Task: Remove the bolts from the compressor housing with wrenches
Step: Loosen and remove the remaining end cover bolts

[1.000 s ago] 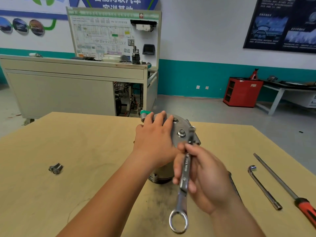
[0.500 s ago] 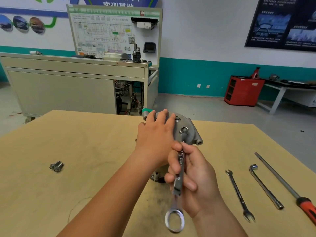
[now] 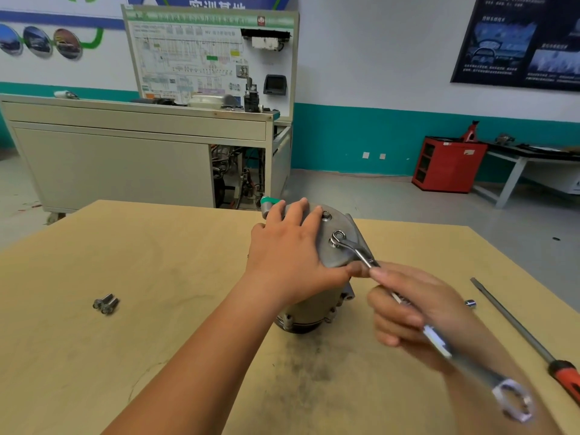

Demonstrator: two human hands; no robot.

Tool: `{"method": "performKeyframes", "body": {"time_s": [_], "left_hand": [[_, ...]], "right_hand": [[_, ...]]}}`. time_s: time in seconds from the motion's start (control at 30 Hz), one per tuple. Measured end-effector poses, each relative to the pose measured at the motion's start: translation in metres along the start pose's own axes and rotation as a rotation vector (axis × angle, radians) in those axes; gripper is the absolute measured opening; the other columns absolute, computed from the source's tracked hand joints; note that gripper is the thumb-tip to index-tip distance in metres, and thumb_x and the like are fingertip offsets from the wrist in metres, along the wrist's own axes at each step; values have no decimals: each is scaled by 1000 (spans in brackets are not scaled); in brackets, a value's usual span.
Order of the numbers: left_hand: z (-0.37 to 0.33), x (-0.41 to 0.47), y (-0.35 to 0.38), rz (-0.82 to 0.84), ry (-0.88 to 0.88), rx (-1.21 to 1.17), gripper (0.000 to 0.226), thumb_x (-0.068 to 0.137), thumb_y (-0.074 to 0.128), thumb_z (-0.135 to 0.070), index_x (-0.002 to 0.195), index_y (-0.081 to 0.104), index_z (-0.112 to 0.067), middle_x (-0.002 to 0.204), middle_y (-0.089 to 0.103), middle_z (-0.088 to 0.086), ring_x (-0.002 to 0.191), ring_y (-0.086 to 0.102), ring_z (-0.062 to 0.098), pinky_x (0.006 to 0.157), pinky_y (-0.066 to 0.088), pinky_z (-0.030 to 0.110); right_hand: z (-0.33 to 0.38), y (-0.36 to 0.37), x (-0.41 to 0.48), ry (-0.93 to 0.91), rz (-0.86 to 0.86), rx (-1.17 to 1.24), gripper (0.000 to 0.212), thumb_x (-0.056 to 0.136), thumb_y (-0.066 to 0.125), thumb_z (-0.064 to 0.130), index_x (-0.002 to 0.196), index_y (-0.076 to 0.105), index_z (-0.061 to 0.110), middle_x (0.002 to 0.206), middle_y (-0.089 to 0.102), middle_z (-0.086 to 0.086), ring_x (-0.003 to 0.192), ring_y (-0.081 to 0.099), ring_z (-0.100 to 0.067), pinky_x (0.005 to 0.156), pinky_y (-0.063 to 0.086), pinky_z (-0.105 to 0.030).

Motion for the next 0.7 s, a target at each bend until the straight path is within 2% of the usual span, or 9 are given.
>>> {"method": "performKeyframes", "body": {"time_s": [0.1, 0.17, 0.3, 0.43, 0.5, 0.57, 0.6, 0.67, 0.7], "left_hand": [[1, 3, 3, -11, 20, -7, 103, 64, 33, -87, 148, 23, -29, 154, 22, -5, 142, 16, 24, 104, 34, 43], [-1, 5, 6, 7, 37, -8, 101, 62, 35, -81, 148, 23, -30, 154, 22, -5, 142, 15, 25, 104, 33, 43], [-3, 6, 8, 11, 60, -12, 94, 71, 46, -77, 148, 22, -29, 155, 20, -4, 142, 14, 26, 104, 33, 44], [1, 5, 8, 20, 46, -18, 97, 68, 40, -79, 148, 22, -29, 155, 20, -4, 142, 15, 26, 104, 33, 44], [3, 3, 7, 29, 25, -23, 101, 62, 32, -79, 148, 21, -29, 155, 20, -5, 142, 15, 26, 104, 33, 44], [3, 3, 7, 32, 24, -26, 99, 64, 35, -80, 148, 21, -30, 155, 19, -4, 142, 14, 26, 104, 32, 44], [3, 4, 7, 29, 27, -26, 97, 68, 40, -80, 148, 21, -29, 155, 19, -5, 142, 14, 26, 104, 32, 44], [3, 4, 6, 17, 26, -23, 93, 72, 47, -76, 148, 21, -29, 155, 19, -4, 142, 14, 26, 104, 32, 44], [3, 4, 6, 14, 22, -21, 93, 72, 47, -76, 148, 22, -29, 155, 19, -4, 142, 14, 26, 104, 33, 44]], "right_hand": [[9, -15, 10, 133, 321, -70, 29, 85, 62, 23, 108, 68, 6, 36, 36, 8, 29, 32, -4, 42, 44, -18], [14, -23, 19, 172, 485, -50, 32, 94, 48, 15, 120, 58, -2, 38, 29, 2, 33, 30, -9, 49, 46, -17], [12, -36, 29, 264, 549, 6, 36, 99, 33, 5, 129, 43, -13, 41, 20, -3, 46, 38, -8, 59, 47, -18], [24, -30, 24, 199, 576, 34, 37, 99, 29, 2, 130, 39, -15, 43, 25, -4, 38, 32, -9, 45, 36, -18], [46, -19, 14, 112, 551, 153, 37, 100, 22, 1, 131, 34, -16, 45, 23, -4, 36, 23, -11, 41, 29, -23], [64, -6, 11, 44, 490, 313, 37, 101, 21, 5, 129, 38, -12, 47, 30, -8, 36, 21, -13, 44, 36, -27], [64, -1, 13, 9, 439, 360, 35, 101, 25, 8, 123, 46, -6, 48, 37, -9, 34, 23, -13, 45, 41, -26], [52, -4, 14, -94, 133, 235, 25, 91, 39, 16, 100, 59, 4, 46, 45, -2, 29, 24, -10, 37, 42, -18], [48, -2, 11, -155, 2, 143, 19, 84, 43, 20, 90, 56, 8, 43, 44, 1, 26, 24, -8, 33, 38, -15]]}}
Point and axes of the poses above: each hand's wrist, its own x-axis towards the middle knuckle, its own y-axis out of the palm, z = x × y, the point moved 10 cm from there along x, towards the middle knuckle
